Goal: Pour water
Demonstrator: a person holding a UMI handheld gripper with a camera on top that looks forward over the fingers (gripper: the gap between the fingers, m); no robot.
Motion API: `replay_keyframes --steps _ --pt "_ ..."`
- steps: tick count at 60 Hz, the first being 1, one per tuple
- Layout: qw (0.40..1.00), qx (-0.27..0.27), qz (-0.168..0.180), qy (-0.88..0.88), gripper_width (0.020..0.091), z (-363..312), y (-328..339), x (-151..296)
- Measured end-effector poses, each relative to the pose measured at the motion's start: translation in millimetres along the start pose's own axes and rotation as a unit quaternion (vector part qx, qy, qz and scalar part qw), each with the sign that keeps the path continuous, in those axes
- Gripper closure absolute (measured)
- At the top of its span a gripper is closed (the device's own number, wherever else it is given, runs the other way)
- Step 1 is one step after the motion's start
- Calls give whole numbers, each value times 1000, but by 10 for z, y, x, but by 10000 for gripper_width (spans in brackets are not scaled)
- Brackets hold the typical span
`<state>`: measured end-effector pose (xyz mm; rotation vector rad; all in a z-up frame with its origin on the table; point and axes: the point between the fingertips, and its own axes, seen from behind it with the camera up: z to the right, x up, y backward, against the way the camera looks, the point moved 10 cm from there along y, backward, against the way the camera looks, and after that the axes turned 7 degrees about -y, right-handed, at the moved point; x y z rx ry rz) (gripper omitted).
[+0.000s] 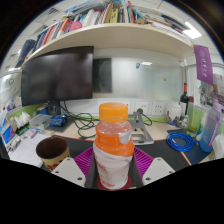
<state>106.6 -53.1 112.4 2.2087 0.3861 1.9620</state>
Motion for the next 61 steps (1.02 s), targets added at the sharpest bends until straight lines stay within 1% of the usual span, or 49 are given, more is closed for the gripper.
replay_keyframes --steps 3,7,8,10,15,20,25,29,35,44,56,61 --pt "1000 -4 -18 -3 439 -18 28 -21" --pt "1000 -7 -22 -6 324 -58 130 -14" --pt "1000 -10 -24 -5 301 -63 168 -18" --pt "999 -18 -31 -1 285 -83 258 -33" --pt "998 -40 -54 -3 298 -164 538 -90" --pt "995 -57 -80 -13 294 -319 876 -83" --pt "993 -72 -94 -29 293 -514 1191 15" --pt "991 -81 -99 -33 292 -664 1396 133" --pt "992 -89 -90 -16 286 -847 1598 298" --pt "993 -98 -58 19 284 -980 1779 511" --pt "992 -115 -48 8 288 -995 1832 581" --pt "992 -118 -48 1 286 -983 1813 589"
